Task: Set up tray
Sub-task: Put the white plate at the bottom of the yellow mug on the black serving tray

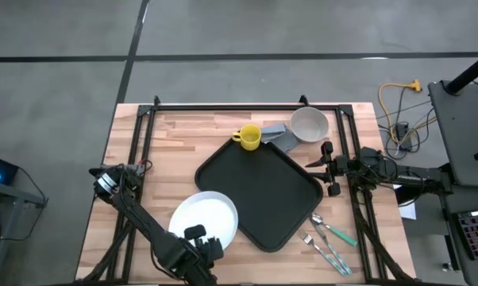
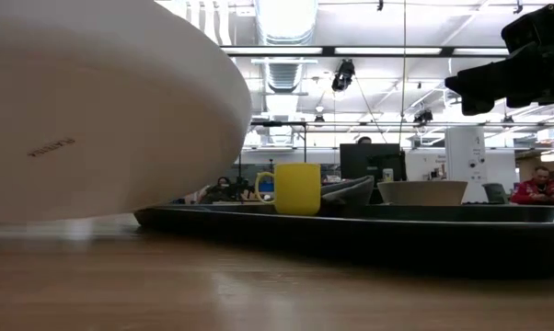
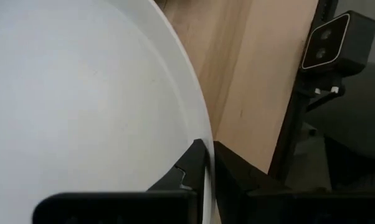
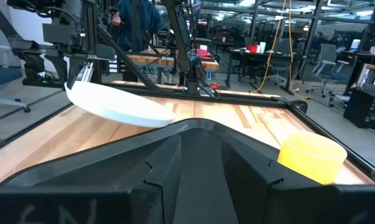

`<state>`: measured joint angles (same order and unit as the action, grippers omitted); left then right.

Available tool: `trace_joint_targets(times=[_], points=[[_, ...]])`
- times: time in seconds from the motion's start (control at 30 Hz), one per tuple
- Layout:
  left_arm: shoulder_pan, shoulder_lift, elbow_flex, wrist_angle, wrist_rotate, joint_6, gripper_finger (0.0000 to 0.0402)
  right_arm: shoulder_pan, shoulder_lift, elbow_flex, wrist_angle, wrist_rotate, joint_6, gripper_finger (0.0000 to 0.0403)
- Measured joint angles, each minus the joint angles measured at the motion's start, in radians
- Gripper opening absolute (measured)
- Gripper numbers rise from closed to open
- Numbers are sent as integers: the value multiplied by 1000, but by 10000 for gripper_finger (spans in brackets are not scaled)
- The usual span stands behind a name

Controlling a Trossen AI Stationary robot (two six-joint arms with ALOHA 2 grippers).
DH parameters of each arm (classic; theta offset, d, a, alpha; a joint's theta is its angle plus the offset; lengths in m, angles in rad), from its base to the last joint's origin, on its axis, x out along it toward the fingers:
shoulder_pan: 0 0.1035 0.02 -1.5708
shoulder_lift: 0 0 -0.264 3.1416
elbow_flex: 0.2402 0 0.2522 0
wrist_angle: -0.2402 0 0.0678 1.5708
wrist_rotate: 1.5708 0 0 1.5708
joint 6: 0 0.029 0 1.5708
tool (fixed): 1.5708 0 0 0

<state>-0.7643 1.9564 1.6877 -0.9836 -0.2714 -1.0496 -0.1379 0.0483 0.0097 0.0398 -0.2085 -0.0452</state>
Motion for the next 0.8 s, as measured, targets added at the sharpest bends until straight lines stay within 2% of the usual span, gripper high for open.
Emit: trace_joint_targets(times=[0.13,0.4,0.67,0.8], points=[[-8,0,0,7,-2,19,6,0,0,0,0,0,0,107],[-8,-15,0,43,-37,175,6,0,0,0,0,0,0,107],[-7,-107,0,158,-210,366,0,0,0,0,1,0,-3,107],[5,-153,0,185,-262,432,1,0,0,0,0,0,-22,107]])
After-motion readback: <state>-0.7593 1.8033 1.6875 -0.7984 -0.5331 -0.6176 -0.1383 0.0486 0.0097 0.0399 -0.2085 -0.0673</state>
